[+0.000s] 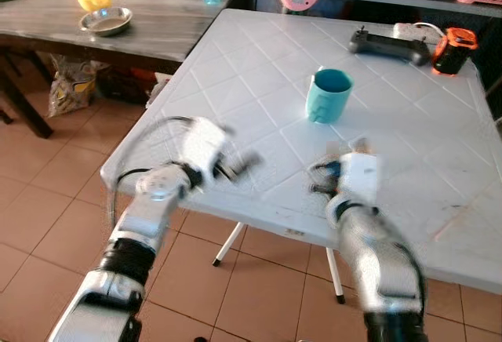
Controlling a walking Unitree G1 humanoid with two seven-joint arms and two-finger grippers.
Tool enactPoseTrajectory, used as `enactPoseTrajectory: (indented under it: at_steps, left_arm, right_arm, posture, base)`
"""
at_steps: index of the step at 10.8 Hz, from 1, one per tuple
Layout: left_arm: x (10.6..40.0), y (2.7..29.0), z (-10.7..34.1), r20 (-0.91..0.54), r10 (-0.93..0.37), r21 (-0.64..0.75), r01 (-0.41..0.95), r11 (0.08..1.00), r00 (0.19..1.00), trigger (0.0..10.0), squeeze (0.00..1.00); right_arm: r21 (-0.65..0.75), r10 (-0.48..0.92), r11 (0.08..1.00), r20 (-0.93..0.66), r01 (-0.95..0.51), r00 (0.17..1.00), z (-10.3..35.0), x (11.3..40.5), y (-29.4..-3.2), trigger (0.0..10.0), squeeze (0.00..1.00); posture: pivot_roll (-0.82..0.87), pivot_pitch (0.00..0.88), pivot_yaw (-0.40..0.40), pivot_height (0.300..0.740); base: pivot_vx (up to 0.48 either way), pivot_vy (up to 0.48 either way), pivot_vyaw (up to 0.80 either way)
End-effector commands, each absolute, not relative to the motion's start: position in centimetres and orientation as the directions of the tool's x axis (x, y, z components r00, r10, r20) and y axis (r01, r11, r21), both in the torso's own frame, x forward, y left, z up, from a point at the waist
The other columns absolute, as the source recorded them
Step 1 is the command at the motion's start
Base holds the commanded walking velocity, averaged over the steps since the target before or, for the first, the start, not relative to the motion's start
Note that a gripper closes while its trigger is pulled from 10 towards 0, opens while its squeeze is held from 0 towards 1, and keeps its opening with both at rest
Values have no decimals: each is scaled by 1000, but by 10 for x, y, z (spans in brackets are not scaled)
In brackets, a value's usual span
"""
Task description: Setting the table
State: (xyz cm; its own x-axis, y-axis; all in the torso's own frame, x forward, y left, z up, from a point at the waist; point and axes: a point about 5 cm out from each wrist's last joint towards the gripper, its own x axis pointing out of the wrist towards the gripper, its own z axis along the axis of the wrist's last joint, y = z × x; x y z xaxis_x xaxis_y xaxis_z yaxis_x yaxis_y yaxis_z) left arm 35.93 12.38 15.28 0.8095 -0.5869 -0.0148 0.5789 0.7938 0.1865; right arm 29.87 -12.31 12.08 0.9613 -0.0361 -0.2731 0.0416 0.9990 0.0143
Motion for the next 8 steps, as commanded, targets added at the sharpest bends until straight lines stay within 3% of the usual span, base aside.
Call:
enactPoseTrajectory:
  at_steps: [1, 4, 8]
  left_arm:
    - [366, 142, 155, 20, -473, 175, 462, 869, 881, 10000, 0]
    - [365, 155, 145, -12, -466, 197, 459, 866, 885, 10000, 0]
    - [361, 146, 146, 102, -373, 179, 352, 919, 922, 10000, 0]
  right_arm:
    - [-18, -3, 1000, -251, -2, 968, 120, 294, -119, 0, 0]
    - [-107, 37, 993, -148, -53, 988, 127, 285, -121, 0, 0]
    - [-193, -33, 979, 130, 58, 991, 163, 279, -138, 0, 0]
  posture:
    - [51, 116, 14, 740]
    - [53, 109, 11, 740]
    - [48, 97, 28, 740]
  base:
    - [0, 0, 0]
    - [0, 0, 0]
    - [0, 0, 0]
